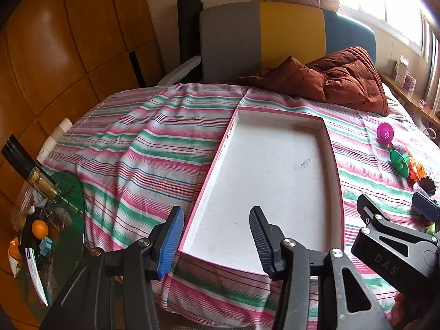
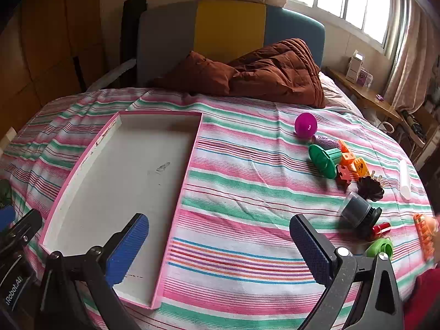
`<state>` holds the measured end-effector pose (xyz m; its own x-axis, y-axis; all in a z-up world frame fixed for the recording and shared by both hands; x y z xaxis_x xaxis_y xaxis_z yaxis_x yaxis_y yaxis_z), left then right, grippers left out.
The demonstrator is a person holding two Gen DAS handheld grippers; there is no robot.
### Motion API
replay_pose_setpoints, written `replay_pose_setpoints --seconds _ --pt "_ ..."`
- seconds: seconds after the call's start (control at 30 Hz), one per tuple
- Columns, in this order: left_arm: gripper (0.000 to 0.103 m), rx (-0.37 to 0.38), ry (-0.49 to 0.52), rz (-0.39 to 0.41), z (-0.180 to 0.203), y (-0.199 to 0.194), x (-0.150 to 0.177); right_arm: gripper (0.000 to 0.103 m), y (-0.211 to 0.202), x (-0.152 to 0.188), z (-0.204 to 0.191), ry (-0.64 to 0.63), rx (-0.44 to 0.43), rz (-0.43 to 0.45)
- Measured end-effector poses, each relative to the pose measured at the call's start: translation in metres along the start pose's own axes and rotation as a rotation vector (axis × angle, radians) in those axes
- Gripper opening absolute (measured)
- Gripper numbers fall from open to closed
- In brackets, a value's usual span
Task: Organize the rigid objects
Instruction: 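Move the right gripper toward the green plug-in device beside the tray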
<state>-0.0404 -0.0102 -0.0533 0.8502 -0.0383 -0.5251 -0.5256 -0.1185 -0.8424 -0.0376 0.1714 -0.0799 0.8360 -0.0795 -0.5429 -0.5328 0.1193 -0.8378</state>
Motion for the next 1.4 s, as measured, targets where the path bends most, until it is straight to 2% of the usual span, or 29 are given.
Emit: replay_pose_setpoints --seconds 0.9,1.2,1.4 --pt "0.05 -0.007 0.022 0.0 0.008 -0.002 0.004 0.103 -0.008 0.005 0.02 0.039 0.006 0.003" --pt "0.05 0.096 0.035 -0.038 0.021 0.001 0.011 0.103 -0.015 0.008 0.063 0.088 0.03 0.018" --pt "0.05 0.188 0.099 -0.049 0.043 0.0 0.02 0.103 -0.016 0.018 0.105 0.171 0.006 0.002"
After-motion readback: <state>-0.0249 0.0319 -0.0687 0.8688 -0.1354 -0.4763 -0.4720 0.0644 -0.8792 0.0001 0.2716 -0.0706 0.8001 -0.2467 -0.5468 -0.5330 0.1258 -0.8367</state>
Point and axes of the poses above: each gripper's, at about its wrist camera, not at the fingertips, and y roughly the way its jaws point, z to its right, x to its underside, the point moved 7 cm from there along y, roughly the way its jaws point, and after that the axes turned 8 degrees about -z, right-handed, at the moved point
